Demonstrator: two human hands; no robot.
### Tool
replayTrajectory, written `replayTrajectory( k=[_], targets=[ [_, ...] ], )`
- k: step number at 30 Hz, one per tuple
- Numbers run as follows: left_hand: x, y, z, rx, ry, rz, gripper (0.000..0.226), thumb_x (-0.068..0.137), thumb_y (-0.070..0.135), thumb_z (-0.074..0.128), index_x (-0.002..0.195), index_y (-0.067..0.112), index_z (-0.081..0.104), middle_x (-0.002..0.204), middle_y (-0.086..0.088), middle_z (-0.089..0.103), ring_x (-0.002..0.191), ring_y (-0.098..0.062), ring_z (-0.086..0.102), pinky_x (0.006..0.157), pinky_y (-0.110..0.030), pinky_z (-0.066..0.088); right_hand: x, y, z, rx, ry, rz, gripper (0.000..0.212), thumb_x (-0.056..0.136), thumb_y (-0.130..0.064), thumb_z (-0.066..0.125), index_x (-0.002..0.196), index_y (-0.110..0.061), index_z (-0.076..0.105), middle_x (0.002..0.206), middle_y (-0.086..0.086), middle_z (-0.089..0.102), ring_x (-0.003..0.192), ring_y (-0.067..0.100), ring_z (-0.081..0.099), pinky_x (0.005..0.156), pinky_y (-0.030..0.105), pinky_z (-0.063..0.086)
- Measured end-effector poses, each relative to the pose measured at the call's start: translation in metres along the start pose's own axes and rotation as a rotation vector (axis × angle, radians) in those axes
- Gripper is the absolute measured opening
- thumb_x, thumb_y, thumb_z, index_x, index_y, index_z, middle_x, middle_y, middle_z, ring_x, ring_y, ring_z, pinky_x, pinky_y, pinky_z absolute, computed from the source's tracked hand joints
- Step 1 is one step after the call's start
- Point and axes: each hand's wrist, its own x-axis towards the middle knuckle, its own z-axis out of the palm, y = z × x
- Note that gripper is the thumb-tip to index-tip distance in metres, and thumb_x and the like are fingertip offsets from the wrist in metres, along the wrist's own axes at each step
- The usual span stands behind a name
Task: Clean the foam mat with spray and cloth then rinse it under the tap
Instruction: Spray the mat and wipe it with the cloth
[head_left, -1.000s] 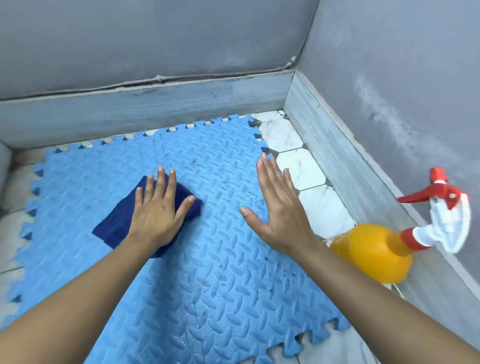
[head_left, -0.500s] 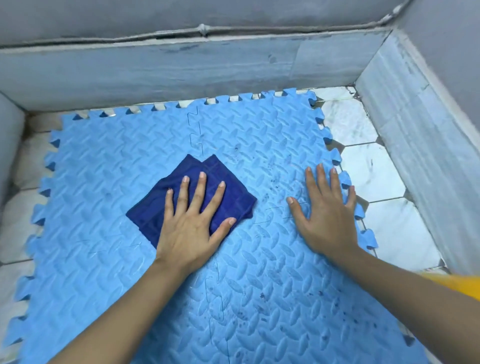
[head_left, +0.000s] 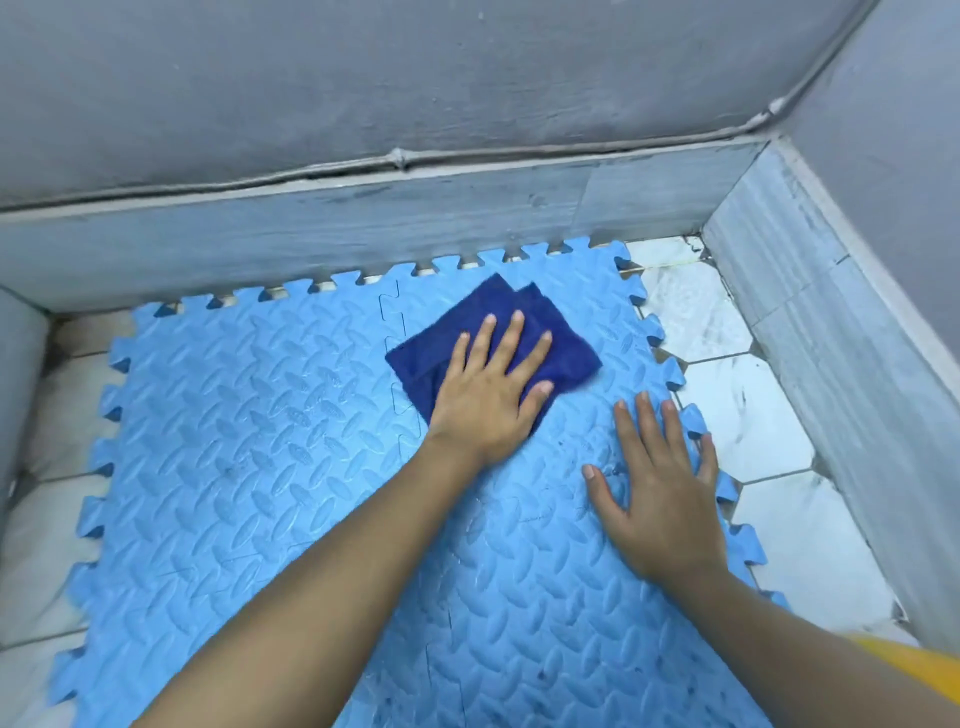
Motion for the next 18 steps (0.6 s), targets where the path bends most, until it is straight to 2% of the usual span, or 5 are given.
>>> replayTrajectory(
  k=[3,8,10,15,18],
  targets=[
    [-0.081,-0.049,-0.005,-0.021,0.027,0.000,0.055,0.098,0.055,0.015,0.151,0.043,0.008,0.161,0.010,-0.005,0.148,-0.014,-0.009,0.119,-0.039,-0.005,0.000,0.001,0.000,0.018,0.006,0.003,0.075,0.092,-0.063,0.024,0.154,-0.021,0.026,0.163,-0.001,0.015,0.152,0.019,0.004,0.118,0.057,0.010],
    [-0.034,-0.162,-0.036,-0.013,0.144,-0.588,0.059,0.098,0.055,0.021,0.152,0.034,0.014,0.162,0.000,0.005,0.148,-0.023,0.002,0.119,-0.046,0.003,0.000,0.004,0.002,0.028,0.013,-0.001,0.076,0.091,-0.064,0.023,0.153,-0.021,0.028,0.162,0.001,0.019,0.151,0.020,0.007,0.117,0.058,0.012],
    [-0.025,-0.157,-0.034,-0.018,0.149,-0.679,0.062,0.097,0.056,0.019,0.153,0.032,0.009,0.162,-0.002,0.001,0.148,-0.026,-0.003,0.119,-0.047,-0.001,0.001,0.002,0.002,0.030,0.016,0.004,0.076,0.091,-0.064,0.024,0.153,-0.021,0.028,0.162,0.001,0.019,0.151,0.020,0.008,0.117,0.058,0.012],
    [-0.108,-0.063,-0.007,0.029,0.018,-0.083,0.056,0.098,0.051,0.013,0.152,0.038,0.007,0.161,0.007,-0.002,0.148,-0.019,-0.008,0.119,-0.042,-0.004,0.000,0.002,0.001,0.063,0.029,0.019,0.076,0.089,-0.065,0.023,0.153,-0.023,0.029,0.162,-0.001,0.020,0.151,0.018,0.008,0.117,0.057,0.009],
    [-0.093,-0.132,-0.024,0.041,0.067,-0.177,0.054,0.099,0.049,0.016,0.152,0.038,0.012,0.161,0.007,0.003,0.148,-0.016,0.000,0.119,-0.039,0.001,0.000,-0.001,0.000,0.092,0.043,0.021,0.076,0.089,-0.065,0.026,0.152,-0.023,0.031,0.161,-0.001,0.022,0.150,0.018,0.010,0.117,0.056,0.007]
  ],
)
